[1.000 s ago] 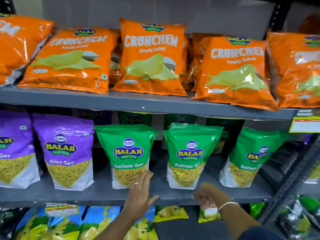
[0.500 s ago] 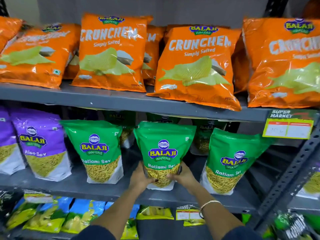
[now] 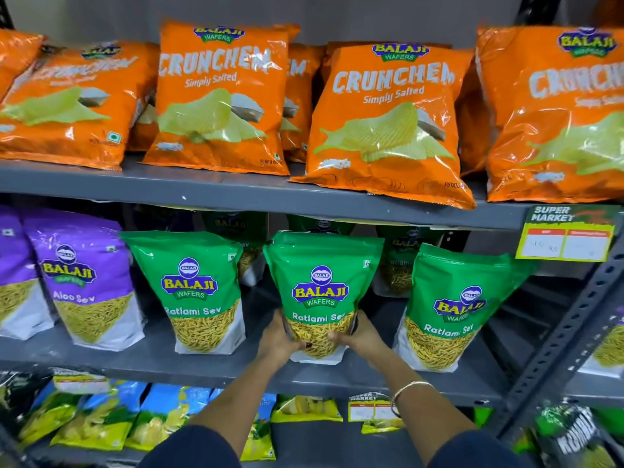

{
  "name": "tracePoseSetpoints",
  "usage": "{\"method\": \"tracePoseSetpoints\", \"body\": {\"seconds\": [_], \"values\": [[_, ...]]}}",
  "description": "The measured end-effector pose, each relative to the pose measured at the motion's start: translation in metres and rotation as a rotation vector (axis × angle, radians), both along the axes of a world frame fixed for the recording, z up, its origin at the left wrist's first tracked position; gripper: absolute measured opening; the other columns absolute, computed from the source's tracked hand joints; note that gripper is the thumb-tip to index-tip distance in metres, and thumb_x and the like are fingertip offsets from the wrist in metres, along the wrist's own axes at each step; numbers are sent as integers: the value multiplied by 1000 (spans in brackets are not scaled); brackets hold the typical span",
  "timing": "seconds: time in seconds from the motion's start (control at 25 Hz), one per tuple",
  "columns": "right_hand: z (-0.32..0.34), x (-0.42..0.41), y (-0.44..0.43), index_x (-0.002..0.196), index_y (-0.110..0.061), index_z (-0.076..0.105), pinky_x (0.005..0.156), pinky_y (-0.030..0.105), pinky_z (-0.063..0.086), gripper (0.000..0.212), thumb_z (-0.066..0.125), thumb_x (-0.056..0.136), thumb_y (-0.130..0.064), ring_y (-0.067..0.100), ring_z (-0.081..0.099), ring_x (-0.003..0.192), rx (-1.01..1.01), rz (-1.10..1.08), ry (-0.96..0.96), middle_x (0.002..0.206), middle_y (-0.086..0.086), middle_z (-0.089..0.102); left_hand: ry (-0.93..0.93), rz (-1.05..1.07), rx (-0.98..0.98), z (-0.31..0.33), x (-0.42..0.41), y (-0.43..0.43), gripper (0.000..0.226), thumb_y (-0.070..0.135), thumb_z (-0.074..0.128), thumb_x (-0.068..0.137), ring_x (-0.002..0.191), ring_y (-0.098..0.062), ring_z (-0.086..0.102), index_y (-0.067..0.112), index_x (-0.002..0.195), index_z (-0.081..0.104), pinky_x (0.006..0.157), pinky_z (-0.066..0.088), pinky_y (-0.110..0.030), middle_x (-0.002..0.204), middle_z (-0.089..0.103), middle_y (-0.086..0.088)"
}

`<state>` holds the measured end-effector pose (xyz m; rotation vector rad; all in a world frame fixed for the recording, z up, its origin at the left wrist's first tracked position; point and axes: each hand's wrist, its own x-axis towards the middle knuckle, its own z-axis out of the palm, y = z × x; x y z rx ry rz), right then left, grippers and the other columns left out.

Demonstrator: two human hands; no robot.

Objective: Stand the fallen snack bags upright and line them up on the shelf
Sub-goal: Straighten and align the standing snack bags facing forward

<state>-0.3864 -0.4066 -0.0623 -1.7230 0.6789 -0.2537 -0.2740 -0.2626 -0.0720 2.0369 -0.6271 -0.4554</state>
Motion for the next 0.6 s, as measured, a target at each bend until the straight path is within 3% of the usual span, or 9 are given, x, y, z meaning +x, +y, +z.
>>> {"method": "tracePoseSetpoints", "body": {"seconds": [0.08, 0.16, 0.24, 0.28, 0.32, 0.4, 0.44, 0.52, 0.6], "values": [[4, -3, 0, 120, 3, 38, 73, 38, 55, 79, 82, 63, -30, 26, 61, 101, -88, -14, 324, 103, 12, 60, 35, -11, -9, -1, -3, 7, 85, 13, 79, 66, 127, -31, 45, 8, 134, 28, 99, 41, -38, 136, 47, -14], [10, -4, 8, 88, 3, 49, 55, 32, 55, 35, 68, 81, -25, 19, 67, 54, -84, 153, 725, 54, 10, 65, 3, 22, 45, -6, -1, 25, 69, 20, 79, 67, 122, -32, 46, 7, 123, 42, 92, 42, -35, 119, 49, -11], [14, 6, 32, 67, -2, 51, 45, 25, 55, 32, 55, 90, -25, 11, 62, 34, 97, 393, 877, 34, 4, 61, -43, 73, 184, -7, 20, 61, 23, 28, 73, 74, 106, -33, 59, 12, 81, 58, 76, 43, -32, 83, 58, -5], [16, 18, 50, 62, -2, 55, 42, 25, 55, 35, 54, 91, -22, 11, 62, 34, 135, 447, 853, 35, 4, 62, -20, 116, 282, -7, 37, 83, 25, 32, 69, 76, 99, -34, 64, 9, 69, 60, 72, 45, -33, 75, 63, -9], [19, 31, 69, 63, 1, 59, 42, 28, 56, 33, 56, 90, -18, 13, 63, 37, 102, 453, 783, 41, 7, 65, 36, 185, 344, -5, 55, 106, 31, 33, 69, 76, 95, -35, 67, 2, 73, 65, 72, 49, -35, 81, 70, -18], [16, 67, 99, 98, 4, 58, 55, 30, 55, 28, 66, 83, -20, 20, 65, 64, -47, 375, 531, 79, 14, 69, 66, 358, 308, 0, 94, 146, 37, 24, 72, 75, 100, -38, 65, -7, 95, 66, 75, 49, -37, 100, 68, -27], [16, 85, 113, 122, 0, 46, 64, 32, 53, 54, 70, 79, -22, 22, 61, 85, -102, 319, 389, 103, 14, 63, 26, 406, 247, 4, 109, 161, 38, 15, 73, 75, 108, -38, 60, -7, 103, 61, 79, 46, -38, 106, 63, -26], [17, 112, 130, 142, -4, 19, 87, 35, 46, 90, 75, 74, -24, 25, 48, 120, -132, 239, 193, 135, 14, 46, 47, 344, 55, 11, 125, 167, 59, -1, 74, 72, 124, -28, 45, -4, 121, 42, 95, 40, -41, 124, 49, -12], [19, 130, 141, 142, -3, 19, 98, 29, 40, 92, 77, 72, -18, 26, 40, 133, -45, 206, 62, 145, 12, 40, 195, 208, -104, 17, 124, 161, 71, -5, 73, 70, 119, -17, 40, 6, 127, 32, 100, 38, -40, 128, 43, -3]]}}
